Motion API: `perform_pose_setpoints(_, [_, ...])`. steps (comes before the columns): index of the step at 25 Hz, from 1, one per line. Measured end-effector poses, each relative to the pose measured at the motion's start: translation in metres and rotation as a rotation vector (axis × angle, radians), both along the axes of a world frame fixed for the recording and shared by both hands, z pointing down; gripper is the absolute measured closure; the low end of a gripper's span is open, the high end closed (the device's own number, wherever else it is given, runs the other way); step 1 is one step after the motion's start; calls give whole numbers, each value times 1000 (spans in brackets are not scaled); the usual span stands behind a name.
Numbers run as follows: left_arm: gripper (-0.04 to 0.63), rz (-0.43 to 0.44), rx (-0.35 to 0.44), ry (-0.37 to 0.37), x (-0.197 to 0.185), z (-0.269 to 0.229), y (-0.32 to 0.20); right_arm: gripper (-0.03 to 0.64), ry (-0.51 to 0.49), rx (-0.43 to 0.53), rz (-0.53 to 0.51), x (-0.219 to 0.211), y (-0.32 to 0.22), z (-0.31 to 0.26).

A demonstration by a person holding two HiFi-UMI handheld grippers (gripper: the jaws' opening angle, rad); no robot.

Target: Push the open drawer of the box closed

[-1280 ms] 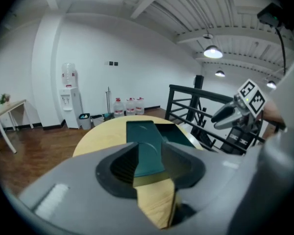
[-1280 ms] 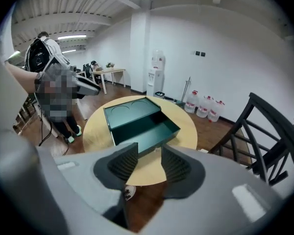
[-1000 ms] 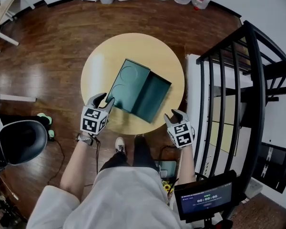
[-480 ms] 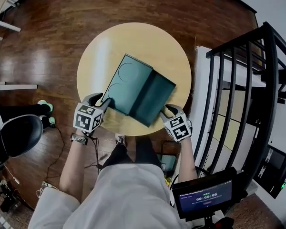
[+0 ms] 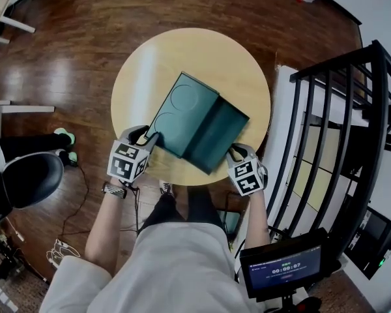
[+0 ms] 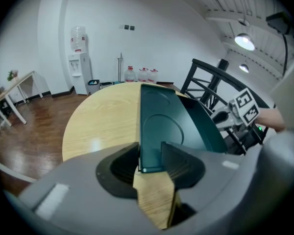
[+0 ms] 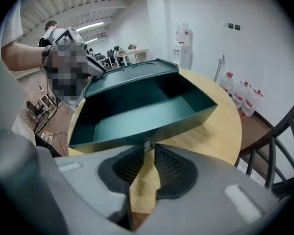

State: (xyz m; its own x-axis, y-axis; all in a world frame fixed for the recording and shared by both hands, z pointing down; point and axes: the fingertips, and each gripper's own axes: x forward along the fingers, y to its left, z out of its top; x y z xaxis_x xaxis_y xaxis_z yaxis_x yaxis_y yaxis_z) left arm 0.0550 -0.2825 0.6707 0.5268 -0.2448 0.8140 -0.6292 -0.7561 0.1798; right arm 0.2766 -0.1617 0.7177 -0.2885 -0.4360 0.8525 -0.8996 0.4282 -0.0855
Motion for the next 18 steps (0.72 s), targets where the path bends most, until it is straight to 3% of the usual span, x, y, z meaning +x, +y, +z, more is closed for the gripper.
perform_pose_setpoints(7, [439,-13,16,11,2,-1,1,546,45,4,-27,3,-10,-5])
perform_pose_setpoints(18, [439,15,3,31,6,-8,3,546,15,10,-31,-20,-34,-8])
